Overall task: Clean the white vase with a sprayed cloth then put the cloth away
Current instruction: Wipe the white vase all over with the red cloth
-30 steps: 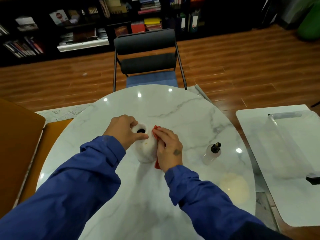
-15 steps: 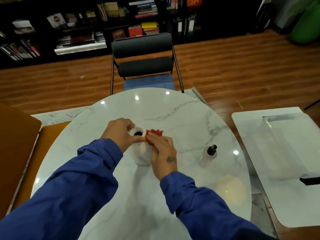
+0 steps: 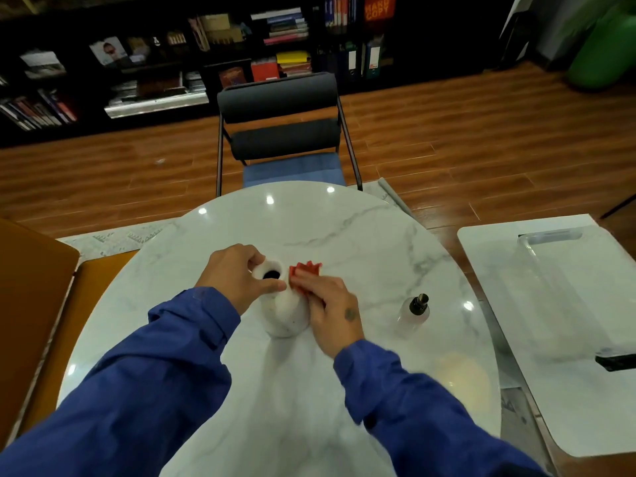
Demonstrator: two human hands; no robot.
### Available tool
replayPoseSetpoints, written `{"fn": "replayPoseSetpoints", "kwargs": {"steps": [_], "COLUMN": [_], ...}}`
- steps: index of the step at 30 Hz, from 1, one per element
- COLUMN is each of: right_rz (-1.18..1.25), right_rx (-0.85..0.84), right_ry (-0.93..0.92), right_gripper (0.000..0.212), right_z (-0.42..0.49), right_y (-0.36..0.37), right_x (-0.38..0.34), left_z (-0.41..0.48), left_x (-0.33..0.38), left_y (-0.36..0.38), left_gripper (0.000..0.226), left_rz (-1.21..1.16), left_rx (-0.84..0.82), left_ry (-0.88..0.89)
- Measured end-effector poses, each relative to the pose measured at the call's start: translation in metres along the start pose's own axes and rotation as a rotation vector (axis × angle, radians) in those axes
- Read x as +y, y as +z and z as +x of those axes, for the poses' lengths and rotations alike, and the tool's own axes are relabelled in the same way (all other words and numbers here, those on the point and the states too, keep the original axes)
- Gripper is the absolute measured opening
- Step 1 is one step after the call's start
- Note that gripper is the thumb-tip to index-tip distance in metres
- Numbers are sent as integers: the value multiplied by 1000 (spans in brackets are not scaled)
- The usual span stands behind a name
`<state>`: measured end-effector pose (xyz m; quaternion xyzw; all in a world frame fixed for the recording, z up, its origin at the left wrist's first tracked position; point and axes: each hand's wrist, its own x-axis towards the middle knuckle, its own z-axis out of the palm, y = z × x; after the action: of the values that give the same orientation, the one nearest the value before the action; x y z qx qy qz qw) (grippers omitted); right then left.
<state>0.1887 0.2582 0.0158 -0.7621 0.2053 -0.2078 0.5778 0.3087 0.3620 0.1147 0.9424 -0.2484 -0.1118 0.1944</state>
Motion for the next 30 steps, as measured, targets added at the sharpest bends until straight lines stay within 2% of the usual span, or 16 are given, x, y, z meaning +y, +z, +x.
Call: {"fn": "replayPoseSetpoints", "kwargs": {"steps": [2, 5, 9, 11, 14, 16, 19, 22, 26, 30], "right_rz": [-33, -17, -29, -54, 20, 58, 37, -7, -44, -17], "right_rx": [1, 6, -227, -273, -180, -71, -49, -44, -201, -55], "right_ry": [-82, -24, 179, 226, 216, 124, -2, 10, 124, 223], "right_gripper": [42, 39, 37, 40, 37, 36, 41, 38, 42, 37], "right_z": [-22, -9, 54, 66, 46, 12, -26, -4, 47, 42], "right_y": [3, 3, 1, 1, -2, -3, -1, 0, -1, 1], "right_x": [4, -5, -14, -9, -5, -2, 2, -7, -15, -1], "left_z": [0, 0, 0, -1, -1, 0, -1, -1, -2, -4], "left_x": [0, 0, 0, 1, 0, -2, -3, -2, -1, -1], "left_y": [0, 1, 0, 0, 0, 1, 2, 3, 2, 3], "left_gripper": [51, 51, 53, 53, 52, 52, 52, 52, 51, 51], "left_rz": [3, 9, 29, 23, 2, -22, -32, -10, -6, -44], "left_rx": [6, 9, 1, 2, -1, 0, 4, 9, 4, 26], "left_ry": [12, 13, -1, -6, -10, -10, -9, 3, -17, -35]}}
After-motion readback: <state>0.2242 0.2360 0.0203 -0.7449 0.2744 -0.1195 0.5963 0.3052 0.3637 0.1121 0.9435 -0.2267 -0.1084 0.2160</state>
